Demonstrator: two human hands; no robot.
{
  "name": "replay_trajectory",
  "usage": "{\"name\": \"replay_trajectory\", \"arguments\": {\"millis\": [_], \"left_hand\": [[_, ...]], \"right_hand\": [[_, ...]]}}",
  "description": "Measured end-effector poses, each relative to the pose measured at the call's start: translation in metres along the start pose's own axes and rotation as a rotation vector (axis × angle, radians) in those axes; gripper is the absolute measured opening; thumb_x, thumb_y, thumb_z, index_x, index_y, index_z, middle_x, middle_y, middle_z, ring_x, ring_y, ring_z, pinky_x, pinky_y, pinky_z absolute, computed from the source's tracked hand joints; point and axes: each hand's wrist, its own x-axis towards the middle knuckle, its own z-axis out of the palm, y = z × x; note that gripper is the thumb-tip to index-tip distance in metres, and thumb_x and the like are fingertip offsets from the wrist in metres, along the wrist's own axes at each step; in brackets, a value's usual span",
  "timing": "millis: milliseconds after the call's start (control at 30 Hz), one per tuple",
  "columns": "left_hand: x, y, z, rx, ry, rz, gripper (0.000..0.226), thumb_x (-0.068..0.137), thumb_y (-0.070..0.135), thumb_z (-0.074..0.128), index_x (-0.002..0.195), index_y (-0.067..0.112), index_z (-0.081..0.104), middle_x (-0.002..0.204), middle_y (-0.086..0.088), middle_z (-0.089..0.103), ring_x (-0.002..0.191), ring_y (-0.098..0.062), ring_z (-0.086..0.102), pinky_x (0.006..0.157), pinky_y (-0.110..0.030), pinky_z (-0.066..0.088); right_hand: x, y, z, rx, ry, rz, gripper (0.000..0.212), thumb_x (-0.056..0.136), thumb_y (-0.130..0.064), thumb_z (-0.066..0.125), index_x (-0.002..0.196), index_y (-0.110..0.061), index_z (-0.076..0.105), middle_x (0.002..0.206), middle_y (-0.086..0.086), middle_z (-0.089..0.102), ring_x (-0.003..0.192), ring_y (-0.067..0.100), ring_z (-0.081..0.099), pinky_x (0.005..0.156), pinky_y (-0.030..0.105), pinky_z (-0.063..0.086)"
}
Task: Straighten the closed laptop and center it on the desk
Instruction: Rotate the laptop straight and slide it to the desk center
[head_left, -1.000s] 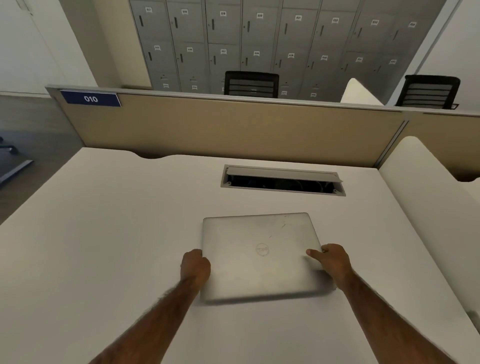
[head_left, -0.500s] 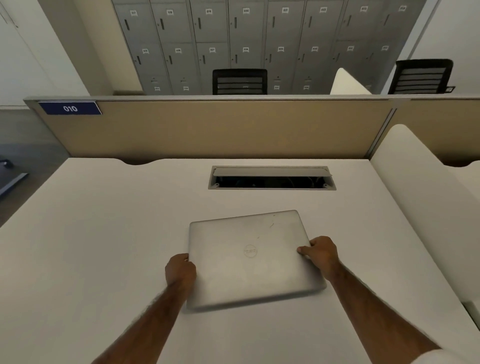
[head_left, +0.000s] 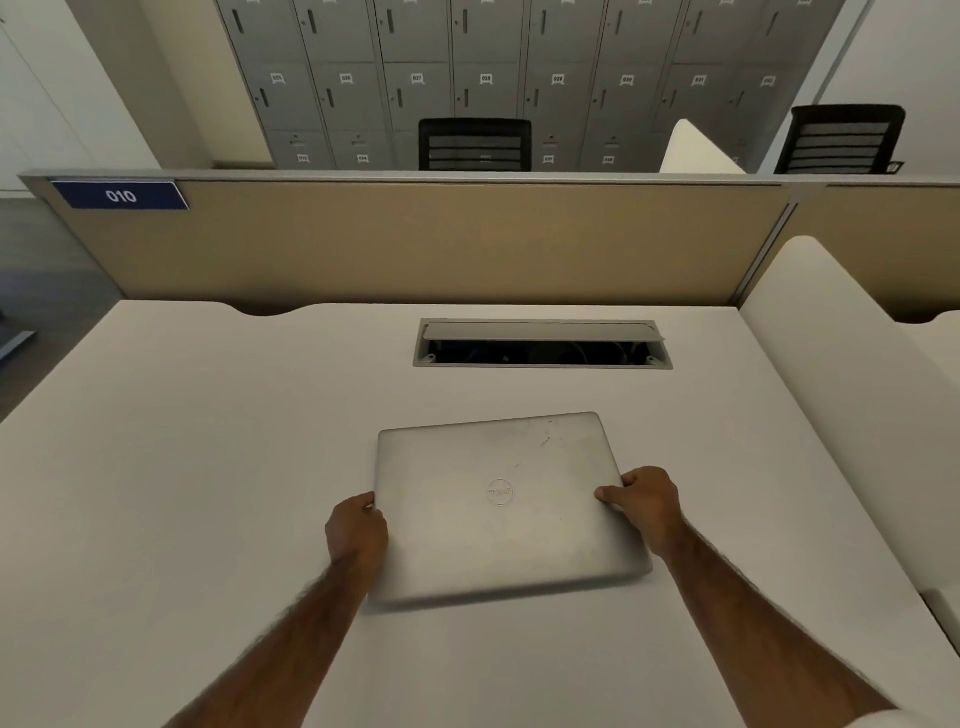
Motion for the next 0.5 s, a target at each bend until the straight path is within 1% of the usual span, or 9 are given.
{"name": "replay_trajectory", "arguments": {"millis": [67,133,200,267,367,500], "left_hand": [[0.006,0.001,-0.001,-0.009,-0.005,0.001,0.043,0.088,-0.001,0.048,0.124,0.006,0.070,0.126,-0.017,0.071,0.115,-0.036,0.065,0.100,-0.036,0.051],[0.010,0.003,-0.002,-0.014,-0.007,0.002,0.043,0.089,0.000,0.049,0.126,0.006,0.069,0.127,-0.017,0.070,0.115,-0.036,0.065,0.098,-0.034,0.050],[0.011,0.004,-0.003,-0.022,-0.014,-0.004,0.042,0.090,0.000,0.049,0.127,0.005,0.067,0.129,-0.018,0.069,0.115,-0.035,0.065,0.097,-0.032,0.049],[0.013,0.004,-0.004,-0.022,-0.021,0.000,0.041,0.091,0.000,0.050,0.128,0.005,0.067,0.130,-0.018,0.068,0.118,-0.035,0.064,0.101,-0.034,0.048],[0.016,0.003,-0.004,-0.016,-0.033,0.016,0.042,0.090,0.000,0.049,0.128,0.005,0.067,0.131,-0.017,0.068,0.119,-0.035,0.063,0.105,-0.037,0.048],[0.016,0.004,-0.005,-0.003,-0.033,0.044,0.042,0.090,-0.001,0.049,0.127,0.005,0.067,0.129,-0.017,0.069,0.118,-0.036,0.064,0.104,-0.037,0.048]], "right_hand": [[-0.001,0.003,0.003,0.010,0.008,0.009,0.024,0.066,-0.017,0.086,0.066,-0.002,0.067,0.077,0.014,0.074,0.066,0.026,0.065,0.058,0.029,0.049],[-0.003,0.006,0.005,0.017,0.022,0.017,0.030,0.066,-0.019,0.086,0.073,0.004,0.069,0.078,0.016,0.074,0.065,0.025,0.065,0.059,0.030,0.050],[-0.005,0.009,0.007,0.018,0.035,0.021,0.030,0.067,-0.020,0.086,0.071,0.004,0.068,0.078,0.016,0.074,0.064,0.025,0.064,0.059,0.031,0.049],[-0.008,0.010,0.009,0.015,0.046,0.017,0.030,0.067,-0.021,0.085,0.069,0.003,0.067,0.076,0.016,0.073,0.063,0.024,0.063,0.060,0.033,0.050],[-0.010,0.012,0.011,0.019,0.060,0.018,0.034,0.068,-0.021,0.085,0.074,0.007,0.068,0.077,0.016,0.073,0.065,0.026,0.064,0.063,0.036,0.053],[-0.013,0.012,0.013,0.020,0.070,0.021,0.039,0.066,-0.023,0.086,0.075,0.010,0.067,0.075,0.015,0.072,0.064,0.026,0.063,0.064,0.037,0.054]]}}
